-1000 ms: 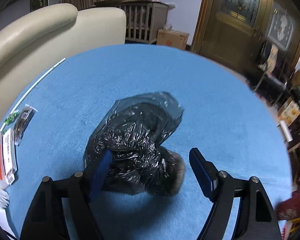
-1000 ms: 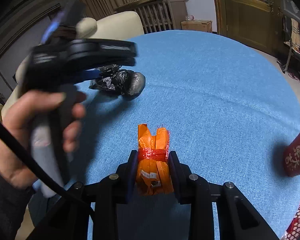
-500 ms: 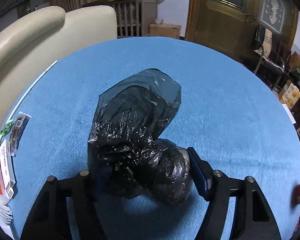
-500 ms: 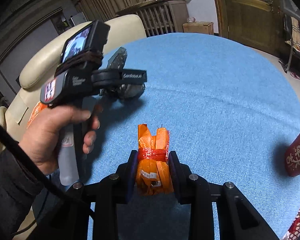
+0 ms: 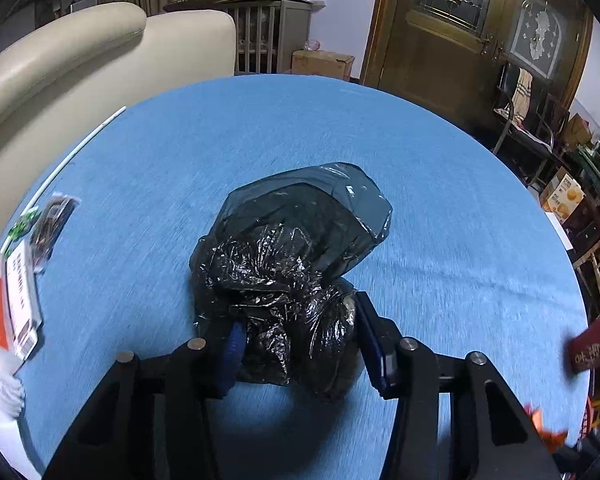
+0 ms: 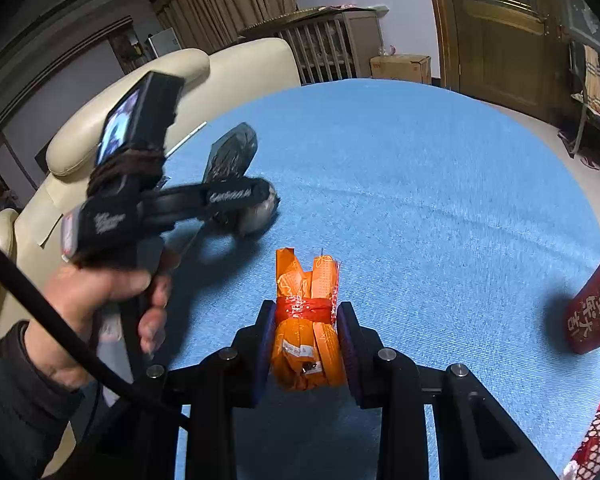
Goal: Collect trash
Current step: 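Grasp black plastic bag with left gripper while right gripper grasps orange mesh bag, then carry orange mesh bag over red basket and open right gripper while left holds black bag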
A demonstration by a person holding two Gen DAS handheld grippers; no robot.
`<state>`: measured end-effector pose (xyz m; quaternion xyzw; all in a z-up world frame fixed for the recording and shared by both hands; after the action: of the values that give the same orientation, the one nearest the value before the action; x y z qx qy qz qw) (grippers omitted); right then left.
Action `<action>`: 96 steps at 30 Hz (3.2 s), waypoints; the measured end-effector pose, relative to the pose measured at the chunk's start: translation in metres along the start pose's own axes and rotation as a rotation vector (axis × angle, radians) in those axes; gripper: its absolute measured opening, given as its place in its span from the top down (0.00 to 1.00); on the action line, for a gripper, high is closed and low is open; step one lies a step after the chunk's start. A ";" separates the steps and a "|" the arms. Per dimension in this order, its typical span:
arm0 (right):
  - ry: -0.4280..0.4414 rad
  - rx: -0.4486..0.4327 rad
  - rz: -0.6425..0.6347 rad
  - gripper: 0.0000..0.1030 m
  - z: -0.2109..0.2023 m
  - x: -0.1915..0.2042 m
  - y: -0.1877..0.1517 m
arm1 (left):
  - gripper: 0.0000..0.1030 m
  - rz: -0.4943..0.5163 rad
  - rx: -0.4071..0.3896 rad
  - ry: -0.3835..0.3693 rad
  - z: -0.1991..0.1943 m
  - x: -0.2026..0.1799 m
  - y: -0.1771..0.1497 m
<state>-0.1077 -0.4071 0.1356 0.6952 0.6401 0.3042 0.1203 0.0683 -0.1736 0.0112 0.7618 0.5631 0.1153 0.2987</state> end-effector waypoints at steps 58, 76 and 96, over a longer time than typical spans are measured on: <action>-0.143 -0.084 0.062 0.68 -0.127 -0.034 -0.089 | 0.50 0.137 -0.048 -0.084 -0.100 -0.109 -0.095; -0.230 -0.090 0.179 0.68 -0.170 -0.093 -0.132 | 0.50 0.274 -0.021 -0.158 -0.110 -0.177 -0.121; -0.292 -0.111 0.275 0.68 -0.203 -0.130 -0.161 | 0.50 0.372 0.008 -0.218 -0.118 -0.224 -0.137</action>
<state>-0.3558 -0.5533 0.1705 0.8051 0.4972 0.2484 0.2071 -0.1764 -0.3175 0.0605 0.8617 0.3776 0.0832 0.3286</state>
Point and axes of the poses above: each gripper's, at about its wrist camera, not at the fingertips, and z roughly the way its jaws point, x to its left, y to its top, the point moved 5 cm from there along z, roughly the way its jaws point, and after that the axes turned 6 degrees about -z, right-handed, at the moved point
